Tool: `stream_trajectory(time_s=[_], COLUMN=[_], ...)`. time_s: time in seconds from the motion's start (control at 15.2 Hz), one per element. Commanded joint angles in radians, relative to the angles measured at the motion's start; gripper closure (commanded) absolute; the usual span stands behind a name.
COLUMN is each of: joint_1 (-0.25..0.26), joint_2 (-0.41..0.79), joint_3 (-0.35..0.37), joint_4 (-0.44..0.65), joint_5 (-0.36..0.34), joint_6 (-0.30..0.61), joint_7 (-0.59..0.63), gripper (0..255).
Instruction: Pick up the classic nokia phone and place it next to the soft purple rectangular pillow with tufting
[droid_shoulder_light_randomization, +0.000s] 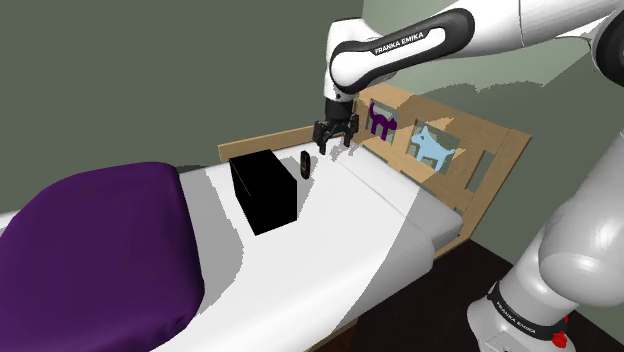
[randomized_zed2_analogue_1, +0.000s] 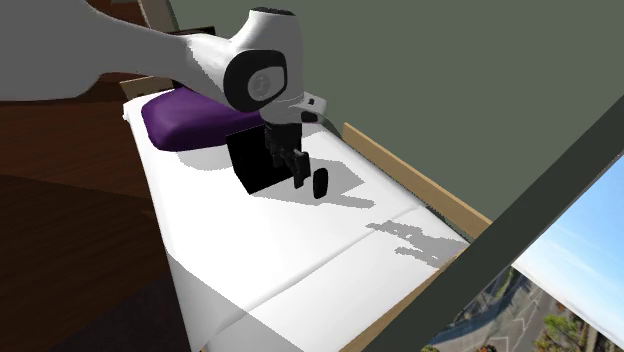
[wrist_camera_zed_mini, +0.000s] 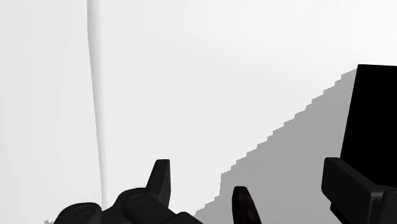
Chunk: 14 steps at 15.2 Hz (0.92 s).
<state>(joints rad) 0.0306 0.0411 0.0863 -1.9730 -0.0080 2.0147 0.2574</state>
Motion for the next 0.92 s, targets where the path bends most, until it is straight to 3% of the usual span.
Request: stream_trajectory(time_s=[0.0, 0.53, 0.86], joint_1=[0.004, 0.028, 0.028], joint_2=[0.08, 0.396, 0.421], joint_3=[0.002, -0.007, -0.009], joint_4=[0.074, 0.395, 0.363], joint_5=[-0.014, -0.062, -0.065], joint_6=[0.009, 0.011, 0.067], joint_7=[0.02, 0.08, 0.082], gripper=[0, 0, 0])
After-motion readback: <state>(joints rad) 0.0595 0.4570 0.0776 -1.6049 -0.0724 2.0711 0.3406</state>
